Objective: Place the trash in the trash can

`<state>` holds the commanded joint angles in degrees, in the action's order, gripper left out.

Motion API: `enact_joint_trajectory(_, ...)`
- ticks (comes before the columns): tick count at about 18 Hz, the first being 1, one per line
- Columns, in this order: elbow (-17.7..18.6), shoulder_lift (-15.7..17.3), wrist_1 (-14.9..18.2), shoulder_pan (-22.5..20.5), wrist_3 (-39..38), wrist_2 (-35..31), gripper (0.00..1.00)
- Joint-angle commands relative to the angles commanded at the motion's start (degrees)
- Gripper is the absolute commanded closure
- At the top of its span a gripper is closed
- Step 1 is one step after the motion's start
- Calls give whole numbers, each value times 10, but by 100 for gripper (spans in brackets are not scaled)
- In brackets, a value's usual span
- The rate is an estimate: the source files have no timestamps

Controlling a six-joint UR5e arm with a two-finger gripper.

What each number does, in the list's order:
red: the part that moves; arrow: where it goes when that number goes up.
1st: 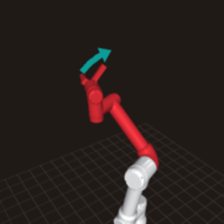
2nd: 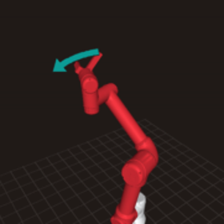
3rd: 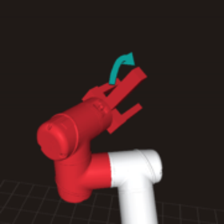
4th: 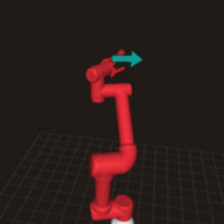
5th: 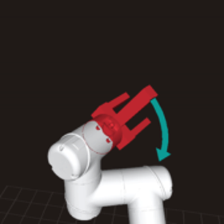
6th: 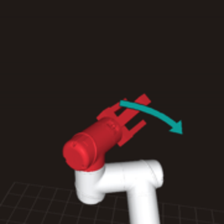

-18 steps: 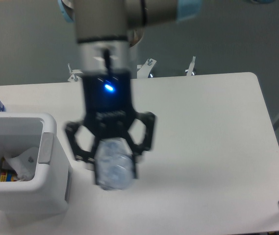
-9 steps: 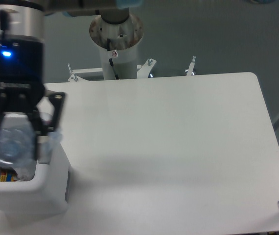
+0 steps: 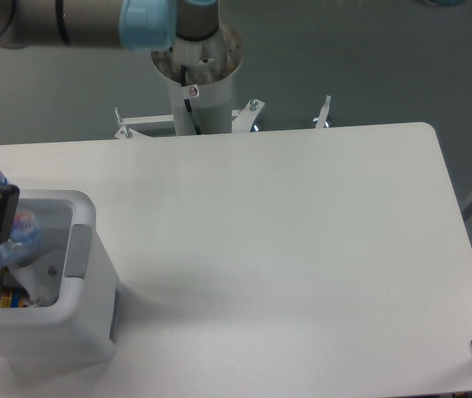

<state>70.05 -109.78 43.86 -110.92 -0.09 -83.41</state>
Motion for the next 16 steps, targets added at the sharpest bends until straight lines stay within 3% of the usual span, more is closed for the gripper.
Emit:
enact_joint_trajectory(5, 2, 4, 1, -10, 3, -6, 0)
enact_joint_trajectory(11, 2, 19, 4, -117, 10, -83, 0)
enact_joint_trajectory(14, 18, 35, 17, -171, 81, -98, 0)
enact_joint_trajectory(16, 40, 53, 49, -196, 160, -115, 0)
